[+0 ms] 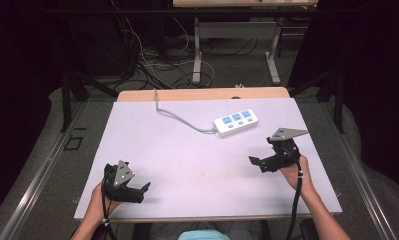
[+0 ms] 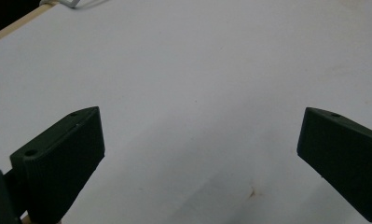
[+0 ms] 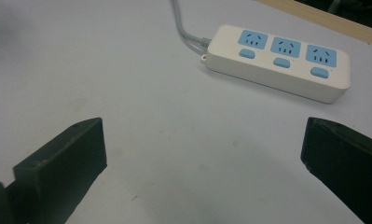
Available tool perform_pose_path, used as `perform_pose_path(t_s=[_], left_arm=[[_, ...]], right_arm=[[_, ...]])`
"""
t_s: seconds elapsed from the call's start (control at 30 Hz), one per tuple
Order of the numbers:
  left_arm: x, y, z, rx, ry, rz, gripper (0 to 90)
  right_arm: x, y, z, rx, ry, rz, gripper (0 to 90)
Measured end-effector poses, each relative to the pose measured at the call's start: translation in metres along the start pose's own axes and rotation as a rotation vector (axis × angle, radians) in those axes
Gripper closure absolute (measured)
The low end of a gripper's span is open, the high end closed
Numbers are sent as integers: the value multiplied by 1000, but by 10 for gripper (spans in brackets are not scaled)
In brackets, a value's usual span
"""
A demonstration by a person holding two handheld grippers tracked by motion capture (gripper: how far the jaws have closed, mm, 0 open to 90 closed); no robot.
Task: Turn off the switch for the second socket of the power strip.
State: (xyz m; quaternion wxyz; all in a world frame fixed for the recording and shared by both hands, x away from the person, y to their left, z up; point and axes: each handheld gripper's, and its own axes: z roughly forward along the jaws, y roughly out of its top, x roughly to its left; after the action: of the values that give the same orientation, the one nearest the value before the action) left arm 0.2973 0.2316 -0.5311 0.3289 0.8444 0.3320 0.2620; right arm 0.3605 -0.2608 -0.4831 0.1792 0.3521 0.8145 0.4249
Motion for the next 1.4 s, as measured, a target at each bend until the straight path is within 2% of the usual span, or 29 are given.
perform_pose_path(t_s=[0.23, 0.9, 1.4], left_arm=[[0, 0, 0, 0, 0, -1, 4], [0, 0, 0, 1, 1, -2, 4], [0, 0, -1, 1, 1, -2, 4]], right_arm=[[4, -9, -7, -2, -9, 7, 0], [16, -37, -15, 20, -9, -32, 0], [21, -49, -21, 37, -19, -19, 0]])
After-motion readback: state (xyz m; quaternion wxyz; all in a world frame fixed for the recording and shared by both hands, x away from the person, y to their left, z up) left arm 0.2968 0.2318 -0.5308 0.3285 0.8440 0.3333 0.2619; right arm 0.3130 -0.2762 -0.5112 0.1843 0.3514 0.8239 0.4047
